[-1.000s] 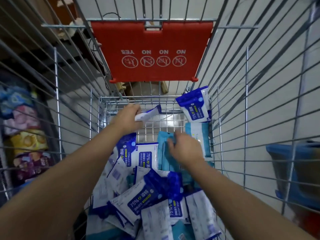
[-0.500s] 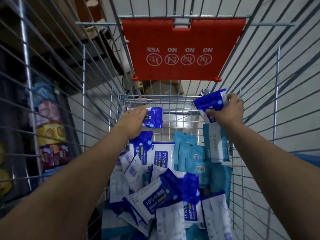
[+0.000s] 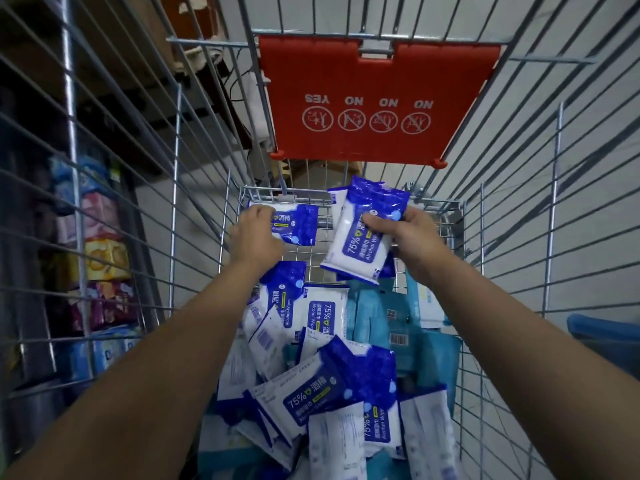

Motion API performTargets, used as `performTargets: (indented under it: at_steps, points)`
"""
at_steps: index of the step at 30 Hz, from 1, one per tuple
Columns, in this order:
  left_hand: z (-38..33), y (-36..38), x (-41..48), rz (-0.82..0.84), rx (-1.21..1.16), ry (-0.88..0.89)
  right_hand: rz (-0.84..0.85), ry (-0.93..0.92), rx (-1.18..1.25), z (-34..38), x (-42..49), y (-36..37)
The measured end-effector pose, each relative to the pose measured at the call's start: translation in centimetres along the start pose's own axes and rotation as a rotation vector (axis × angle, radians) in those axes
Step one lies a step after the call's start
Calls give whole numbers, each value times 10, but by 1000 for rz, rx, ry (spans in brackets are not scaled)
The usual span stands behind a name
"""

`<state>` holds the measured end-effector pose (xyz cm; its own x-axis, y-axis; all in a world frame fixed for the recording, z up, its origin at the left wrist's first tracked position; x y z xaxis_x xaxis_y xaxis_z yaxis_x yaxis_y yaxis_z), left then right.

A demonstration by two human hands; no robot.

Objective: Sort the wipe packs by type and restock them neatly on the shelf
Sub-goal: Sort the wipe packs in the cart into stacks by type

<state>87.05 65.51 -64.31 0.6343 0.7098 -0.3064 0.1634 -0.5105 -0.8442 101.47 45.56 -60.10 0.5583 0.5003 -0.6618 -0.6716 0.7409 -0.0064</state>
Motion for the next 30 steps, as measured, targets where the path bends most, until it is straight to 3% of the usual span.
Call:
performTargets:
  at_steps: [2,4,5,6,8,12,16,19,22,26,30]
  points:
    - [-15,4,-16,74,-596,-181,92,108,53,-13,-3,18]
    - [-50,25,-45,391,-1230,-402,116,164,141,-25,-6,32]
    - [-63,32,-54,521,-1339,-417,118,179,203,-29,-6,38]
    - [-70,32,-60,586,-1307,-382,122,194,260,-33,-8,45]
    - [-65,23,-60,542,-1022,-277,117,197,196,-41,-8,51]
    - [-49,-14,-28,375,-372,-15,42,144,-379,-54,-7,45]
    - [-29,-16,2,484,-121,21,263,-4,-886,-72,-20,80]
    - [-41,-32,13,195,247,177,323,-138,-1279,-91,-28,103]
    - [-39,-37,-2,-20,263,210,240,-180,-1472,-94,-29,106]
    - [-8,8,-44,239,137,124,170,-163,-1488,-85,-25,103]
    - [15,35,-71,409,129,4,270,-60,-1172,-74,-23,91]
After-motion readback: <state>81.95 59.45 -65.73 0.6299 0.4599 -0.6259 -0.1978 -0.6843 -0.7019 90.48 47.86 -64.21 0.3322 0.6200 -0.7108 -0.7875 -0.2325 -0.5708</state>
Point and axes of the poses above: each hand's wrist, its own x-axis towards the middle knuckle, its own y-axis out of the palm, z = x × y, the point moved 9 cm from there along x, towards the middle knuckle, and after that the axes turned 7 degrees about -x, right-handed, at the moved point
